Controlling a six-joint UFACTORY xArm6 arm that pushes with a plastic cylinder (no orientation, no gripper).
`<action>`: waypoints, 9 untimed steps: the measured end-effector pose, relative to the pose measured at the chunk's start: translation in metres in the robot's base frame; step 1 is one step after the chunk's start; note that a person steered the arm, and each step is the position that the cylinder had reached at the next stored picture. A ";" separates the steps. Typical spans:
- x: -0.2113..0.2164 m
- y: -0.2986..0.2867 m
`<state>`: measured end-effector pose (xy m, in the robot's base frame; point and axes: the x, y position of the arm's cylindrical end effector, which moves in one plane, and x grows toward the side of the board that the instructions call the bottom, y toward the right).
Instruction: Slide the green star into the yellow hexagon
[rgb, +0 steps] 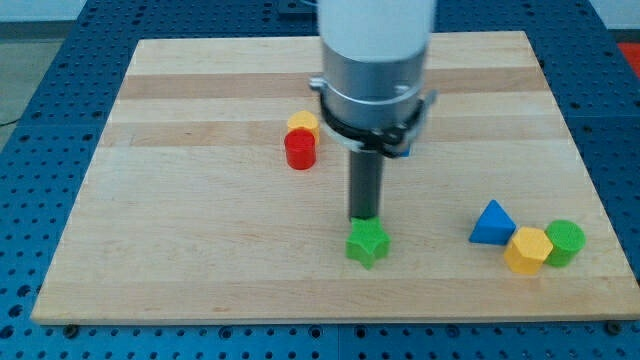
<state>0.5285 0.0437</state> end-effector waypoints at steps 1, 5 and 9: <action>0.007 -0.017; 0.039 -0.026; 0.074 0.024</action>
<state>0.6028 0.0679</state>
